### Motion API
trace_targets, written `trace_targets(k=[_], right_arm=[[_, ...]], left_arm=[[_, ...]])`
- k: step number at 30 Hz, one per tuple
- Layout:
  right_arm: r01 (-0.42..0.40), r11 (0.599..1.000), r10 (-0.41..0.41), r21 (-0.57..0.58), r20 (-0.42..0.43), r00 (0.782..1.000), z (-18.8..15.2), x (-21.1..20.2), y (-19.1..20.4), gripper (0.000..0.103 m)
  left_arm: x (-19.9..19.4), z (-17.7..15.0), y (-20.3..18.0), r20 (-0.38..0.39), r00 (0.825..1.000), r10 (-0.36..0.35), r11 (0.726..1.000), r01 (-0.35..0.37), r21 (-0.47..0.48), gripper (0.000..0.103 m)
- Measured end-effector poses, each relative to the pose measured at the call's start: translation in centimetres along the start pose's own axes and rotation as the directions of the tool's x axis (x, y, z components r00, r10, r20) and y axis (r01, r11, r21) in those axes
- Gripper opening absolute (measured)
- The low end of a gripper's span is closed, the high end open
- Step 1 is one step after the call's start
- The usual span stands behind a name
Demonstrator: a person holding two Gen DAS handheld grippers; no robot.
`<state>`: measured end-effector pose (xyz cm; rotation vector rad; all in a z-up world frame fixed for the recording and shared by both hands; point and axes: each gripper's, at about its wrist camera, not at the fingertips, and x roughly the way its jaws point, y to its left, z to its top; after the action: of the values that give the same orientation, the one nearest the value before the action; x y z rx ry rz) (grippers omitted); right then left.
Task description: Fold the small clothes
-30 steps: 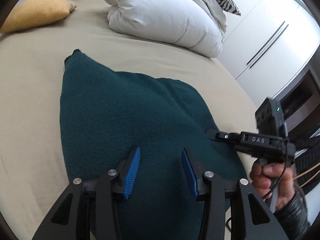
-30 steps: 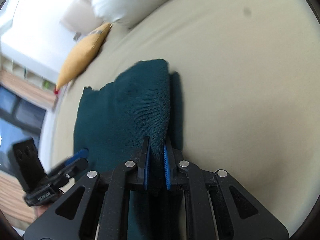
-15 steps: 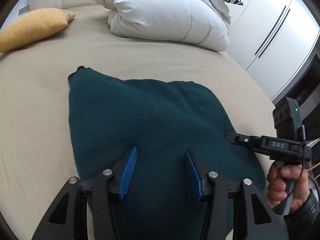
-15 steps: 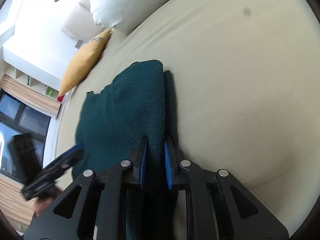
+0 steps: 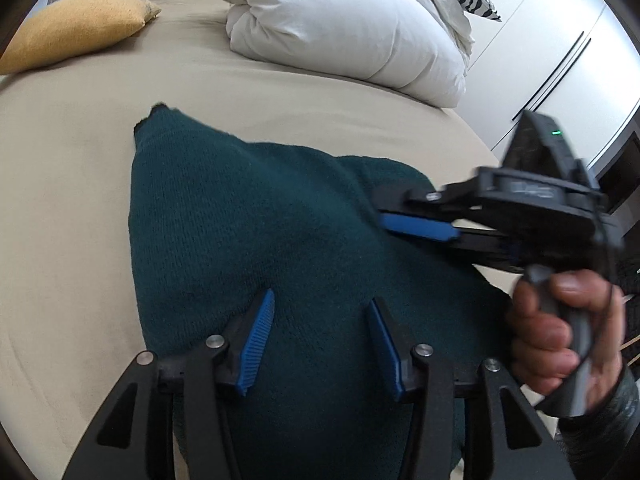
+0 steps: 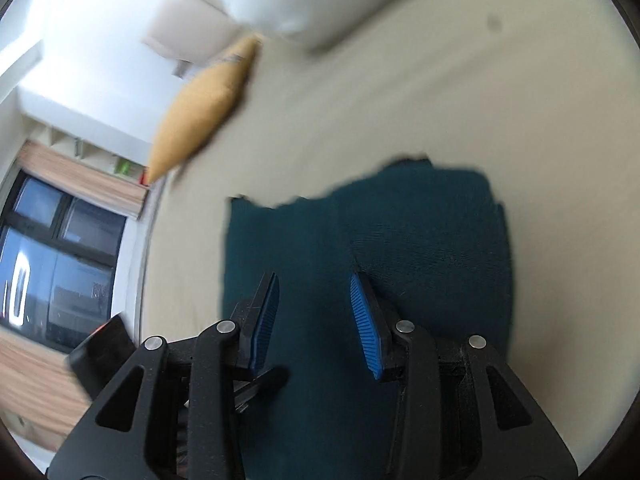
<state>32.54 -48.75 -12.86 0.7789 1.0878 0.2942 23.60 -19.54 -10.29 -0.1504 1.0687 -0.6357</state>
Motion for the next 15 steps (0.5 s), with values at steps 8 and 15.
trace_targets(k=[8,15], right_arm=[[0.006,0.999,-0.008,0.041,0.055,0.998,0.6,0.8,-2.6,0.0],[-0.016,0.998,0.021,-0.058,0.078,0.997,-4.0,-4.6,1.0,0.01]], left_arm=[[0.7,0.7,0.3,-0.043,0.999,-0.005,0.999,0.003,-0.039,0.045],[0.5,0.6,0.3,-0.04,0.999,-0.018,0.999,0.016,-0.035,0.045]])
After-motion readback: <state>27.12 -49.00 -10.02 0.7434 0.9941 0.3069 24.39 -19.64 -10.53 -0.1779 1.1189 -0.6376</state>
